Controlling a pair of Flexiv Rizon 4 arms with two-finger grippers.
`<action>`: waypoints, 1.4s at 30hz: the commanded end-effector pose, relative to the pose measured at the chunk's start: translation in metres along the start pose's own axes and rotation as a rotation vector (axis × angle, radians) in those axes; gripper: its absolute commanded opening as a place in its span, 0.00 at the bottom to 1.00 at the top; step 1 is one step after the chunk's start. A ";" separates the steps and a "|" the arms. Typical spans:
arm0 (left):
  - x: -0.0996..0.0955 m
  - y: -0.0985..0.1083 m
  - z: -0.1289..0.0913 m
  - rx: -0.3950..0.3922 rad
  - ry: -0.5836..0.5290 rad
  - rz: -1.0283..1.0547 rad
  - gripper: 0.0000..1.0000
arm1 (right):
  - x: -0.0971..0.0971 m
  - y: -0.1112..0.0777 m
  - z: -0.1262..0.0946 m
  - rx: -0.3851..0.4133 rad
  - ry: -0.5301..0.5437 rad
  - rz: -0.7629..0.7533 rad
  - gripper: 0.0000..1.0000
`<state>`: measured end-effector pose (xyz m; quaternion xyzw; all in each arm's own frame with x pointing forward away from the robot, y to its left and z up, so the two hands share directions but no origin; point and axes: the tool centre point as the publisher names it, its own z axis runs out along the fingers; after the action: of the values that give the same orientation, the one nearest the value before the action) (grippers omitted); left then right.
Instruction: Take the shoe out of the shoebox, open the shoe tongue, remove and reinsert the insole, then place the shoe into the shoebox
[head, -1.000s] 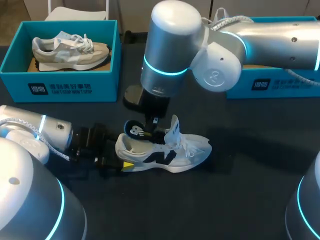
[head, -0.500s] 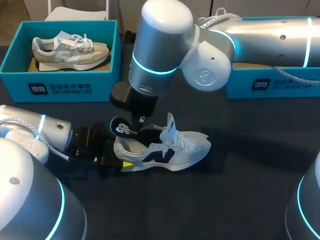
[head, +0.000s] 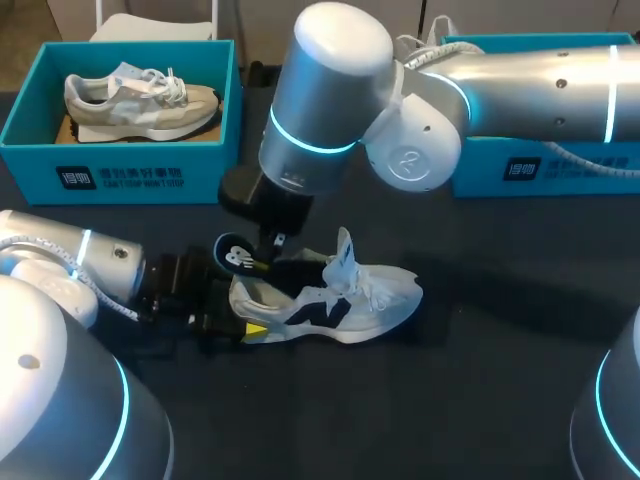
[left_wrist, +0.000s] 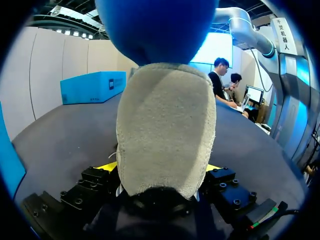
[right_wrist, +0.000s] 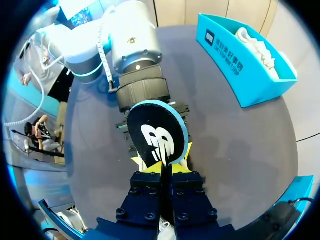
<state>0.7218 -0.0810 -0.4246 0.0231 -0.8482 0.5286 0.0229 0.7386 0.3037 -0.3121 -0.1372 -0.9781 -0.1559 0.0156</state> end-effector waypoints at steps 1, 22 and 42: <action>-0.001 0.003 0.002 -0.004 0.001 0.000 0.00 | 0.002 -0.001 -0.004 0.000 0.001 -0.007 1.00; -0.001 0.003 0.002 -0.004 0.001 0.000 0.00 | -0.006 -0.021 -0.028 0.056 0.142 -0.069 1.00; -0.001 0.003 0.002 -0.004 0.001 0.000 0.00 | -0.002 -0.020 -0.018 -0.043 0.347 0.111 1.00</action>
<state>0.7217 -0.0817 -0.4249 0.0229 -0.8482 0.5286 0.0229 0.7303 0.2851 -0.2894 -0.1593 -0.9587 -0.1740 0.1587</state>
